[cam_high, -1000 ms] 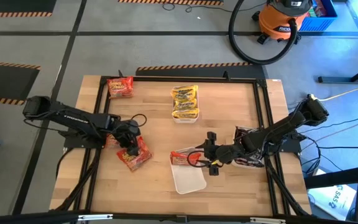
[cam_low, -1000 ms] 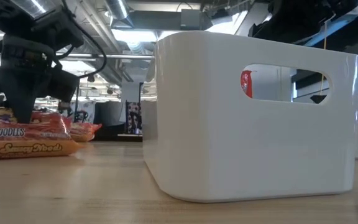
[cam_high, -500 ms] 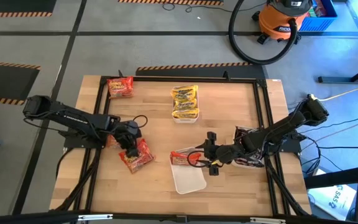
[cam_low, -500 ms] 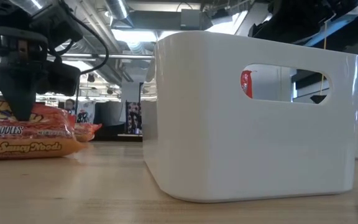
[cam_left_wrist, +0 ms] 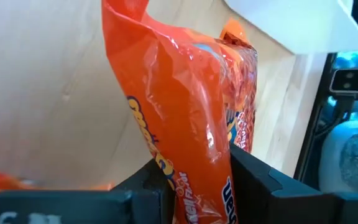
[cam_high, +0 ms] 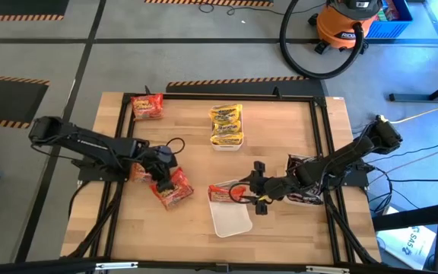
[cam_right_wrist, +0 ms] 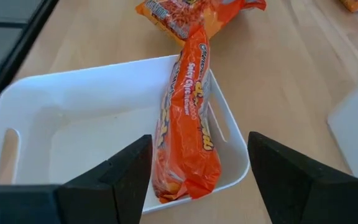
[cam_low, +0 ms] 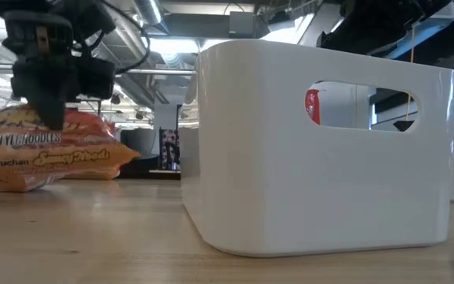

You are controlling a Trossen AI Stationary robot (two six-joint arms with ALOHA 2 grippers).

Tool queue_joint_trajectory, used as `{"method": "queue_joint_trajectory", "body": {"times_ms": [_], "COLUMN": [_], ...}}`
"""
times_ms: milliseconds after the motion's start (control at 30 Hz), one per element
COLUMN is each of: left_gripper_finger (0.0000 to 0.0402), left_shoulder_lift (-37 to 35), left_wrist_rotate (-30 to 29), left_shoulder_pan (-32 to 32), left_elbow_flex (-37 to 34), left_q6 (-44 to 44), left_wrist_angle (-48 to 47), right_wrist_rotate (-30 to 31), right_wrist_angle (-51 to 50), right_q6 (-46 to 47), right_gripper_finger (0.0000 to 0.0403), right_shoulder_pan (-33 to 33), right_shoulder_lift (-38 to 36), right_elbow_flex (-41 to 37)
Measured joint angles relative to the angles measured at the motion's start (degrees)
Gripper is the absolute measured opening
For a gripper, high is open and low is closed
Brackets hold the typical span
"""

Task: Sort Maruchan noodles
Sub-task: Put the bottom right orange noodle pack into bottom white bin

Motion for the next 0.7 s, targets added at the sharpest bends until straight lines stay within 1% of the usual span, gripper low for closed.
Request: {"method": "queue_joint_trajectory", "body": {"times_ms": [67,233,467,567,700], "left_gripper_finger": [0.0111,0.0111,0.0111,0.0111,0.0111], "left_shoulder_lift": [0.02,0.0,0.34,1.68,5.67], "left_wrist_rotate": [-1.47,-6.9,-16.58,-20.93,-26.74], "left_shoulder_pan": [-0.63,-2.94,-7.29,-9.41,-11.88], "left_elbow_flex": [2.33,8.94,18.66,22.73,28.5], "left_q6": [1.34,4.03,7.25,9.27,13.25], "left_wrist_angle": [-3.22,-10.49,-16.03,-17.09,-19.55], "right_wrist_rotate": [-0.8,0.36,0.43,0.27,0.06], "right_wrist_angle": [-0.11,-1.13,-0.26,2.11,6.83], "right_q6": [0.17,1.66,2.21,2.27,3.09], "right_gripper_finger": [0.0243,0.0243,0.0243,0.0243,0.0243], "right_shoulder_pan": [0.0,0.0,0.0,-0.74,-3.14], "right_shoulder_lift": [-0.47,-2.55,-3.53,-3.53,-3.51], "right_elbow_flex": [0.01,0.01,0.03,0.03,0.03]}}
